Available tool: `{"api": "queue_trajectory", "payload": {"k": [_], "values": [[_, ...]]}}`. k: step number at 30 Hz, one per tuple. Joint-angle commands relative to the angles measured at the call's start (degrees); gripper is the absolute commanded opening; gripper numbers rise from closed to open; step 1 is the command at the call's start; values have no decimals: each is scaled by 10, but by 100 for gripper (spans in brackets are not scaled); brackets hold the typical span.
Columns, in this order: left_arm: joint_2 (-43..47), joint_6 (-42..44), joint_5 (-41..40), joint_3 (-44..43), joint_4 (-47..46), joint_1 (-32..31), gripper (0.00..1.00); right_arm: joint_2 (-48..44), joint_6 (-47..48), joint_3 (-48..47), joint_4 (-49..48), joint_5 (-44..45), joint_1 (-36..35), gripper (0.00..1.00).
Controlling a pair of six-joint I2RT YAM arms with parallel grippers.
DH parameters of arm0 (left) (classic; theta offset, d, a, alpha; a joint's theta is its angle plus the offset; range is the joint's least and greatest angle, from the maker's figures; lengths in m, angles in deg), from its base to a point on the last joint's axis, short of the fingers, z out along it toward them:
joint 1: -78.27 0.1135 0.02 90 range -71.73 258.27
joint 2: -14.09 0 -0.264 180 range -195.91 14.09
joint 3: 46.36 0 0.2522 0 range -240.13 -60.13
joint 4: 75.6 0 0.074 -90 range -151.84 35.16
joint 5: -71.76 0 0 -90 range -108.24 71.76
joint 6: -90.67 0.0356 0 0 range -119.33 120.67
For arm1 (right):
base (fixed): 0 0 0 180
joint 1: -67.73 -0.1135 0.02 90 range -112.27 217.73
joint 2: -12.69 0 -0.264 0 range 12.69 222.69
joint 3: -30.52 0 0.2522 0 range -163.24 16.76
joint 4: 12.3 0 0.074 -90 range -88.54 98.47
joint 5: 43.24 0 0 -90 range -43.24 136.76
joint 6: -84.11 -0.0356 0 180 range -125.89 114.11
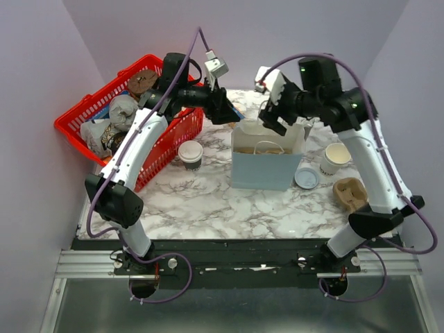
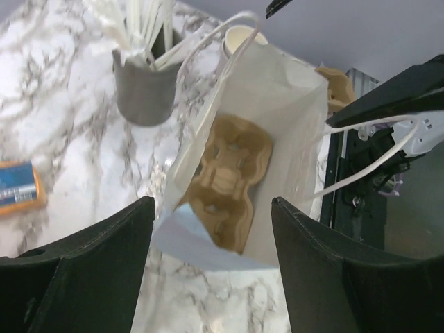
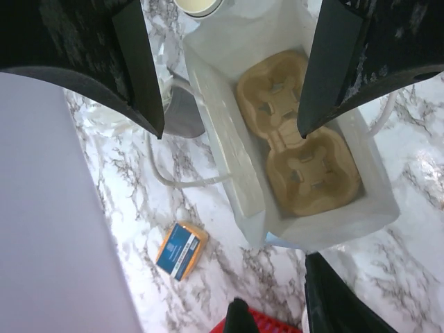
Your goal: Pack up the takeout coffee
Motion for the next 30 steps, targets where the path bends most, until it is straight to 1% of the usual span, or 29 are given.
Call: {"api": "queue_trajectory", "payload": {"k": [1,2,4,5,6,7,8,11,13,15,18,20,23,24,25,26,27,29,30], "values": [[-35,23,48,-37,-95,-29,77,-67,-33,-20,11,-103,54,85],[-42,26,51,-41,-100,-33,77,-77,-25,-13,21,-158,63,85],[-59,29,56,-53,-105,-46,77,-103,-8,39,42,-192,77,85],[-65,33,57,-57,-98,-51,77,-132,-3,62,44,-213,79,85],[-69,38,53,-60,-95,-56,76,-147,6,91,44,-222,79,86],[-78,49,50,-64,-91,-67,77,-163,16,140,49,-231,79,87],[-83,57,51,-66,-82,-72,77,-189,28,167,54,-247,79,87],[-100,81,20,-70,-71,-90,76,-218,78,245,75,-263,79,89],[-108,84,-5,-64,-80,-94,76,-233,87,269,66,-268,79,90],[-110,66,-20,-55,-117,-96,75,-237,77,291,52,-264,79,90],[-115,30,-55,-40,-176,-95,74,-231,74,290,32,-268,79,90],[-120,12,-64,-36,-222,-95,74,-223,73,285,14,-276,79,90],[-137,-18,-60,-61,-254,-95,74,-205,70,261,5,-302,79,83],[-143,-42,-58,-69,-259,-95,74,-200,63,254,5,-316,79,76],[-156,-62,-58,-87,-264,-95,74,-195,59,241,5,-323,79,72],[-160,-71,-63,-92,-276,-95,74,-187,56,238,4,-329,79,67],[-166,-78,-64,-96,-282,-96,74,-186,51,236,3,-336,79,58],[-175,-84,-64,-101,-293,-99,73,-185,46,241,-3,-338,79,50],[-179,-84,-58,-103,-293,-99,73,-184,49,241,-2,-339,78,42]]}}
